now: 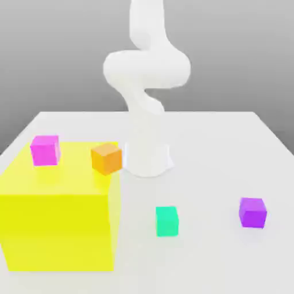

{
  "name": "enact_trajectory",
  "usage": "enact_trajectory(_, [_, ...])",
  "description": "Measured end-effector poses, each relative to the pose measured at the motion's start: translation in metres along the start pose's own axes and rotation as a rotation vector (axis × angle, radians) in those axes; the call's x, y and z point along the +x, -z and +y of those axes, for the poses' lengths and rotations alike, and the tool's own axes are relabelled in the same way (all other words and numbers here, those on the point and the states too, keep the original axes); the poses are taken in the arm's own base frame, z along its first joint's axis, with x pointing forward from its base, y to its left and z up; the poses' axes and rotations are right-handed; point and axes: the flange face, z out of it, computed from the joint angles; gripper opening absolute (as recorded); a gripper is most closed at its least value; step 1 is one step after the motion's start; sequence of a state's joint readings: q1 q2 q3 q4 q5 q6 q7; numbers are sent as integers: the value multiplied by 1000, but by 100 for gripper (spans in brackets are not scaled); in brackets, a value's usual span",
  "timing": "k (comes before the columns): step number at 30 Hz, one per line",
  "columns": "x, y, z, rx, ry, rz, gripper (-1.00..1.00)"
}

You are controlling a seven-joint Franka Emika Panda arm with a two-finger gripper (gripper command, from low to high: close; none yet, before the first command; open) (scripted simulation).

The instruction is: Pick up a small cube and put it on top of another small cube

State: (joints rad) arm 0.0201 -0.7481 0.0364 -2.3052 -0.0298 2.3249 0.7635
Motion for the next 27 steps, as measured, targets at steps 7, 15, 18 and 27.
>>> enact_trajectory(7, [-85,-163,16,-139,117,-196,0])
enact_trajectory(15, [-215,-287,114,-311,113,-438,0])
enact_trajectory(18, [-276,-312,173,-401,76,-539,0])
enact_trajectory(27, [-327,-340,235,-496,-20,-580,0])
